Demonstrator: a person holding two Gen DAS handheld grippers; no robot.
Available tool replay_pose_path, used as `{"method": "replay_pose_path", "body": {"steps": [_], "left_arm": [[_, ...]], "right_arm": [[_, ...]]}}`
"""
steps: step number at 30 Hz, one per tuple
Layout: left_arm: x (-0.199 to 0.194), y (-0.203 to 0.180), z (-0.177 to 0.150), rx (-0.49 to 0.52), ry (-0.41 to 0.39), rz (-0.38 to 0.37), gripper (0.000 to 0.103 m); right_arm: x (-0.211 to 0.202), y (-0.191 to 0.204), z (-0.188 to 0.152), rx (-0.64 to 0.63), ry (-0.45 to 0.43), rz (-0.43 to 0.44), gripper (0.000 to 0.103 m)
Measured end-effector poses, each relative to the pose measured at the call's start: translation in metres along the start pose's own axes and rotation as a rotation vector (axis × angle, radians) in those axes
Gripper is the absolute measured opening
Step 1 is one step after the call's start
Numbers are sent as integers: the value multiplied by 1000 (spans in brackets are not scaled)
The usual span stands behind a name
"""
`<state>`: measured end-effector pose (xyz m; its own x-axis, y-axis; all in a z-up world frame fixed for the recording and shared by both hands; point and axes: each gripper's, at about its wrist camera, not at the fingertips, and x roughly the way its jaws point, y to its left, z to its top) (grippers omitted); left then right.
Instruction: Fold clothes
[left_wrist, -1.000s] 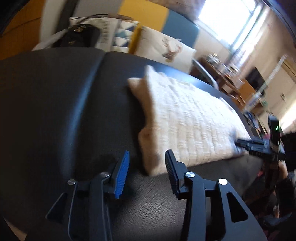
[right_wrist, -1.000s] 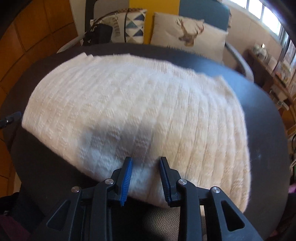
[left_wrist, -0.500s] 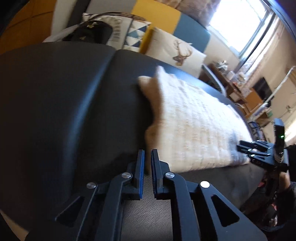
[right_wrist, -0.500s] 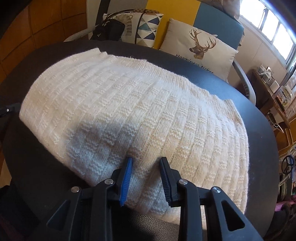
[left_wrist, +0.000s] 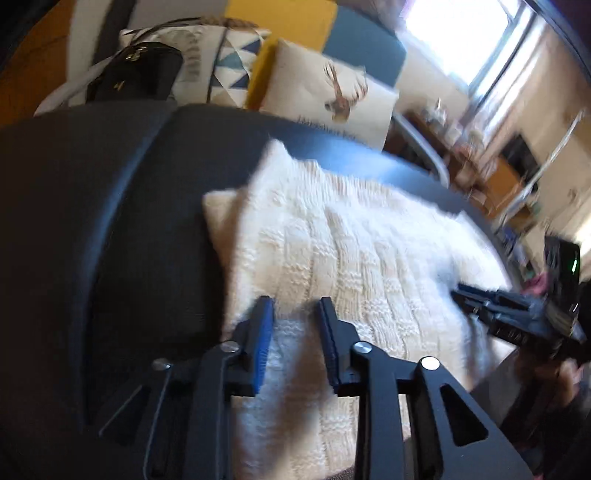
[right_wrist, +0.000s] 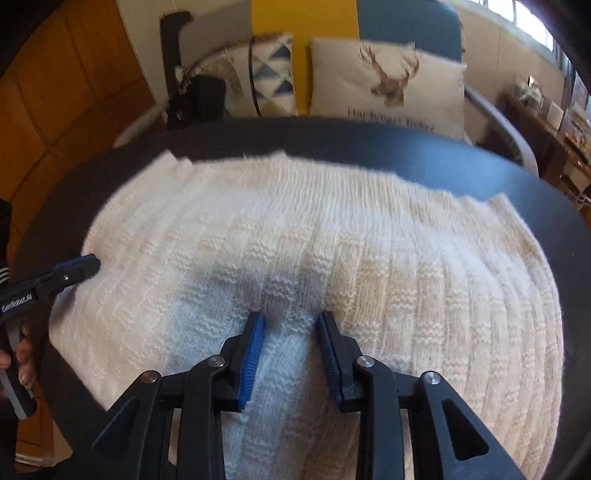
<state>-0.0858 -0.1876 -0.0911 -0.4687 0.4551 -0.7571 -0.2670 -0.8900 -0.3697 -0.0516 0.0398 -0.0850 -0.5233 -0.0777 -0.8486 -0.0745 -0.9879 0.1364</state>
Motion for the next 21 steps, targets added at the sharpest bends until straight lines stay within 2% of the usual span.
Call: {"method": "replay_pose_path", "body": {"steps": [3, 6, 8, 10, 11, 12, 14, 18, 19, 21], "left_arm": [[-26, -2, 4, -39, -68, -16, 20], [-35, -18, 27, 12, -117, -57, 24], [-18, -33, 45, 67, -98, -83, 28], [5, -40, 54, 116, -76, -35, 31], [20, -41, 55, 130, -41, 41, 31], [31, -34, 54, 121, 7, 118, 31], [44, -14, 42, 60, 32, 139, 29], [20, -7, 43, -8, -28, 85, 27], [16, -13, 48, 9, -52, 84, 27], [15, -28, 61, 48, -71, 35, 27]], "right_arm": [[-17, -3, 9, 31, -13, 56, 30], [-33, 0, 25, 8, -84, 75, 30], [-33, 1, 36, -2, -100, 70, 30], [-20, 0, 42, -15, -84, 39, 31], [-5, -5, 44, -22, -62, 4, 31], [10, -10, 42, -28, -21, -65, 29], [26, -22, 32, -31, -32, -113, 29], [9, -33, 33, 19, -58, -23, 29], [2, -32, 37, 10, -80, 4, 29], [-6, -25, 46, -23, -102, 52, 29]]}}
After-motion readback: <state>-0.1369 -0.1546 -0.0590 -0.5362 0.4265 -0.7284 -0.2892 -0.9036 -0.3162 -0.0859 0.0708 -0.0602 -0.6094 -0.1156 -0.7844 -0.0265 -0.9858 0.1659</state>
